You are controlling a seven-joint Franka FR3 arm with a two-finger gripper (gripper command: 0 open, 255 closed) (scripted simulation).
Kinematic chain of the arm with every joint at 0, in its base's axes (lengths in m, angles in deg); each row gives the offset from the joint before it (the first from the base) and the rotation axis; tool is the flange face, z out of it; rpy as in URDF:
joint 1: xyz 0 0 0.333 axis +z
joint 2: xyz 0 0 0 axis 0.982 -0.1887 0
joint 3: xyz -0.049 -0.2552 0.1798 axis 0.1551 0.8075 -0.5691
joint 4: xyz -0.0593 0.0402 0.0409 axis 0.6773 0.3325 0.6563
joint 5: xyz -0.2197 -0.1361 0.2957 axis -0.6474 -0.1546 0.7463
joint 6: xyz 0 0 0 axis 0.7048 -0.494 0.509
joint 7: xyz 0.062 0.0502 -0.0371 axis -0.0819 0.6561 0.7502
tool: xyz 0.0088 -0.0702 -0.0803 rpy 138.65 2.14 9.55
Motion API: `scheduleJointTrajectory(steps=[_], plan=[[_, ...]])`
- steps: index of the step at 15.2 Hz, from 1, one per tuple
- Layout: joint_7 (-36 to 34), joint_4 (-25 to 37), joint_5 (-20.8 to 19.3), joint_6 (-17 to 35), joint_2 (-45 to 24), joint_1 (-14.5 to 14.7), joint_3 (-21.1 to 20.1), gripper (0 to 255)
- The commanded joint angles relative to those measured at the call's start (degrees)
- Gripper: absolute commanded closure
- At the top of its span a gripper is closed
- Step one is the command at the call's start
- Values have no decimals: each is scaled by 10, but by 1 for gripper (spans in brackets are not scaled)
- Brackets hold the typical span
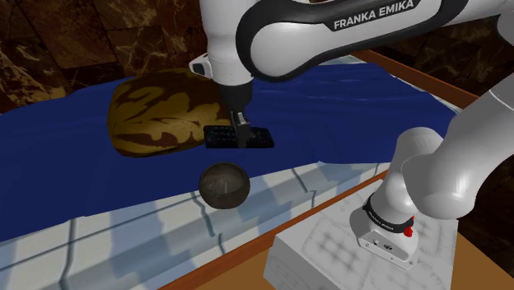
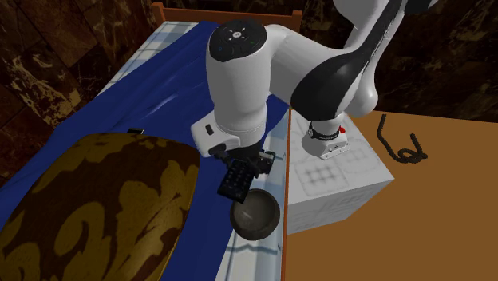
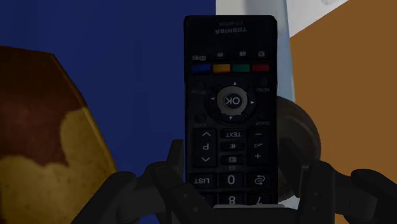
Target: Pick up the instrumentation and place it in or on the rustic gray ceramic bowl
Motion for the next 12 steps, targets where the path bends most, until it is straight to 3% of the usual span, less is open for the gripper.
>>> scheduleJointTrajectory(steps=[1,5,12], plan=[[-27,20,2,-2,-18,10,-17,255],[-79,67,2,-9,-60,30,-48,255],[-82,22,0,44,-68,31,-49,255]])
